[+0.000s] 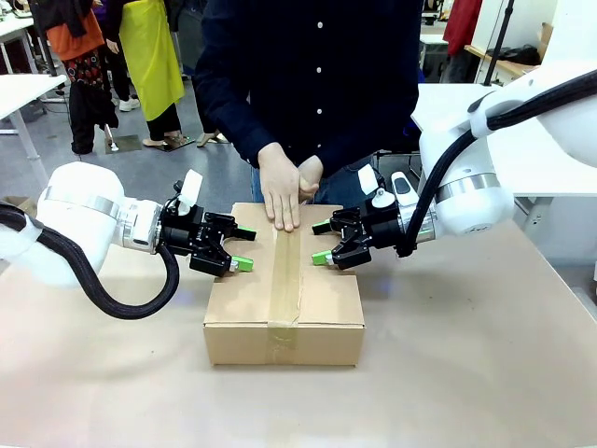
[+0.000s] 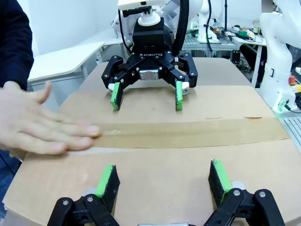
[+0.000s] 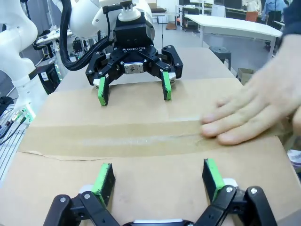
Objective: Pack the gift set into the box.
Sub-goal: Press and hold the closed box until the human finishes sealing it.
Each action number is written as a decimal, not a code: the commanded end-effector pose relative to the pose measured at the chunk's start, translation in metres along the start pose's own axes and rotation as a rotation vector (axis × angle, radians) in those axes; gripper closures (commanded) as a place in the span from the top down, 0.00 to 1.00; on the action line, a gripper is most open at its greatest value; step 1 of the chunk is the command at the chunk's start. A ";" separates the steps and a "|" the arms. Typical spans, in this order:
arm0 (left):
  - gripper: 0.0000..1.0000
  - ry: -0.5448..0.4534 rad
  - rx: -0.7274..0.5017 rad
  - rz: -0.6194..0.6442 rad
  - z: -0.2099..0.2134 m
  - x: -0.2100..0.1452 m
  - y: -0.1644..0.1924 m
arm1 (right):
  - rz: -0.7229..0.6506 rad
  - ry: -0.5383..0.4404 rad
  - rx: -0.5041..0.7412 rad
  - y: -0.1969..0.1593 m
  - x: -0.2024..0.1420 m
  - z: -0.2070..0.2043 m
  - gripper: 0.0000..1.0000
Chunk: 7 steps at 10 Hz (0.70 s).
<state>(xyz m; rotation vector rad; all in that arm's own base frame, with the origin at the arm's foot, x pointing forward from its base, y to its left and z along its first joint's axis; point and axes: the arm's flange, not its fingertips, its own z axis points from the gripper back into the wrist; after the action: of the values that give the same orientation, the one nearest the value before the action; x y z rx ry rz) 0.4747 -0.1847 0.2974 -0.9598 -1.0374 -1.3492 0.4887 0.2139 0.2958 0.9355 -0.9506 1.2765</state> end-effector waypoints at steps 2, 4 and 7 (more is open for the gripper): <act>1.00 0.006 -0.011 -0.017 0.000 -0.001 -0.002 | -0.013 -0.006 -0.014 0.001 -0.002 -0.001 1.00; 1.00 0.006 -0.011 -0.017 0.000 -0.001 -0.002 | -0.013 -0.006 -0.014 0.001 -0.002 -0.001 1.00; 1.00 0.006 -0.011 -0.017 0.000 -0.001 -0.002 | -0.013 -0.006 -0.014 0.001 -0.002 -0.001 1.00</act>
<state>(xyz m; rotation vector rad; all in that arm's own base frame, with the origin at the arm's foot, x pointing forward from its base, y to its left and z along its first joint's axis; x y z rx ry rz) 0.4750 -0.1848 0.2981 -0.9593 -1.0389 -1.3501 0.4887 0.2141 0.2966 0.9375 -0.9523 1.2773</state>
